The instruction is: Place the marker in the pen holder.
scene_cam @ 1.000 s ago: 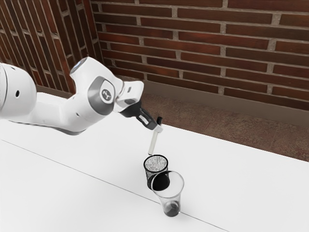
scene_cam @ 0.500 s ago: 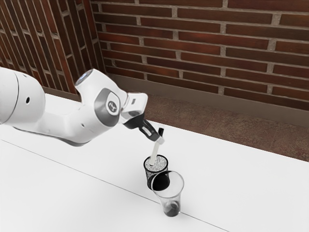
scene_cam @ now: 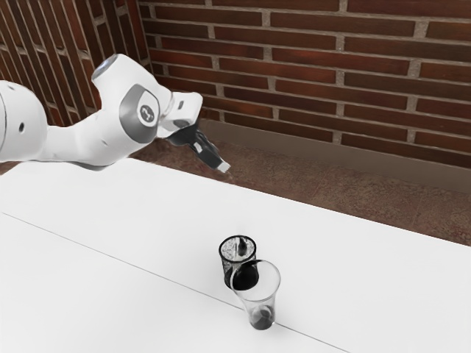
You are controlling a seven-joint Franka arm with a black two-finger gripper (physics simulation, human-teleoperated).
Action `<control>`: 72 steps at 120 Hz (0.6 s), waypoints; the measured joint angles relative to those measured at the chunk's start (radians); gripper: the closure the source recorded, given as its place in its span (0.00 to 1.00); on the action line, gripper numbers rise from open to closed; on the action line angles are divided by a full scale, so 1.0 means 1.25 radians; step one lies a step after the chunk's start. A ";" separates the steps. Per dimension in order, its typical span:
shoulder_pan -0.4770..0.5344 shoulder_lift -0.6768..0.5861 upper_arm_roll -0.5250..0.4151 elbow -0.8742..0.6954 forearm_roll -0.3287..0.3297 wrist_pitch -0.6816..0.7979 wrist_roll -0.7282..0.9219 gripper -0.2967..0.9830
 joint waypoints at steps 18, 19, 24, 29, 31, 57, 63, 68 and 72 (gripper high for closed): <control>0.219 -0.002 0.069 0.228 0.317 -0.381 -0.131 0.28; 0.225 -0.001 0.070 0.232 0.326 -0.395 -0.137 0.28; 0.243 0.000 0.069 0.257 0.362 -0.459 -0.169 0.27; 0.232 -0.017 0.067 0.269 0.391 -0.512 -0.199 0.26; 0.219 -0.033 0.066 0.268 0.404 -0.530 -0.211 0.26; 0.689 -0.164 -0.606 0.115 0.486 -0.622 -0.362 0.24; 0.659 -0.161 -0.629 0.135 0.503 -0.629 -0.400 0.24; 0.639 -0.157 -0.639 0.151 0.511 -0.635 -0.429 0.24; 0.626 -0.155 -0.644 0.159 0.517 -0.642 -0.451 0.24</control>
